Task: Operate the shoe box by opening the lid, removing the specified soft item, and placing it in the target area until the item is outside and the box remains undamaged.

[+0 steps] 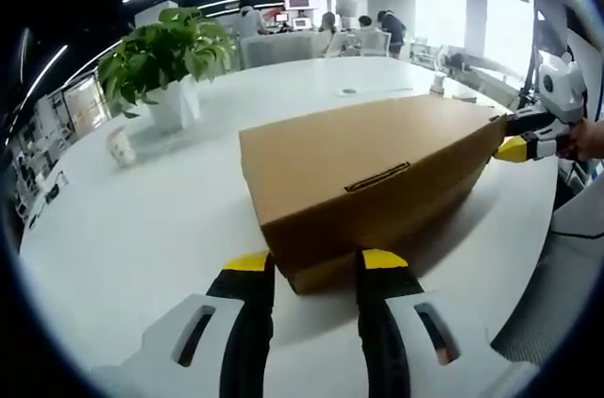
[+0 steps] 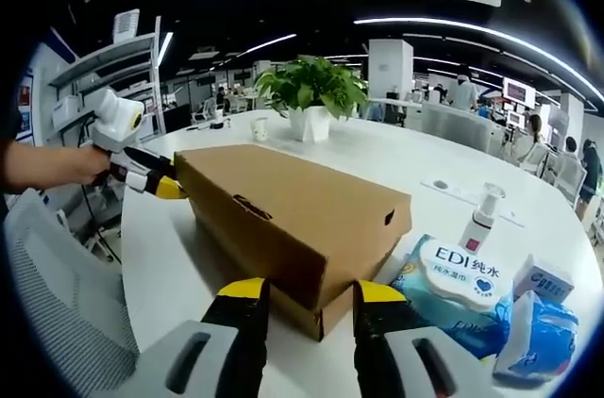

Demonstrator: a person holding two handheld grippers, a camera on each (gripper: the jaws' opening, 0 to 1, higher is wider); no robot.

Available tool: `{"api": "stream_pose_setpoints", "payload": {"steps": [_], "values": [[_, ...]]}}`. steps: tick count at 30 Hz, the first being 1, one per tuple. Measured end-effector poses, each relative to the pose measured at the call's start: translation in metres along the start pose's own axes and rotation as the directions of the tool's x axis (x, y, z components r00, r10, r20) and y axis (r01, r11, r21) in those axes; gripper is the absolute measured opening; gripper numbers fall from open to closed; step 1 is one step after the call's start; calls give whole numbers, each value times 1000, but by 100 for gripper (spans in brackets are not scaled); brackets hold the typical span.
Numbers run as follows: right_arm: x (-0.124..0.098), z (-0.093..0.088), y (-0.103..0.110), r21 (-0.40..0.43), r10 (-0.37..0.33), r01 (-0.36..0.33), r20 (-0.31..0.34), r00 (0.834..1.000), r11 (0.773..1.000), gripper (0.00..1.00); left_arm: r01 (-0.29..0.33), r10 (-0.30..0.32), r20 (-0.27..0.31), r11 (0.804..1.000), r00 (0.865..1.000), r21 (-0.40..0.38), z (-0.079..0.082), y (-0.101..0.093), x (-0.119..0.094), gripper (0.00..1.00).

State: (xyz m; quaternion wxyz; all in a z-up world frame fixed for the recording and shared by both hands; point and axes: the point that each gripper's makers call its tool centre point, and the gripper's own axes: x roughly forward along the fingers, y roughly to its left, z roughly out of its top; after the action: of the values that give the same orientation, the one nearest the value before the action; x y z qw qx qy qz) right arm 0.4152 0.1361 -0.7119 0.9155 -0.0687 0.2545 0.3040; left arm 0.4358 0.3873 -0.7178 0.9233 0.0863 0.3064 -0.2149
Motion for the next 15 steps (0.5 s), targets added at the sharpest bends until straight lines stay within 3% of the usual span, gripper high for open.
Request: {"api": "stream_pose_setpoints", "payload": {"steps": [10,15], "values": [[-2,1,-2,0,3,-3,-7,1000,1000,34,3,-3,-3,1000,1000,12,3,0,-4,37],[-5,12,2,-18,24,-24,5,1000,1000,36,6,-5,-14,1000,1000,13,0,2,-7,39]]}}
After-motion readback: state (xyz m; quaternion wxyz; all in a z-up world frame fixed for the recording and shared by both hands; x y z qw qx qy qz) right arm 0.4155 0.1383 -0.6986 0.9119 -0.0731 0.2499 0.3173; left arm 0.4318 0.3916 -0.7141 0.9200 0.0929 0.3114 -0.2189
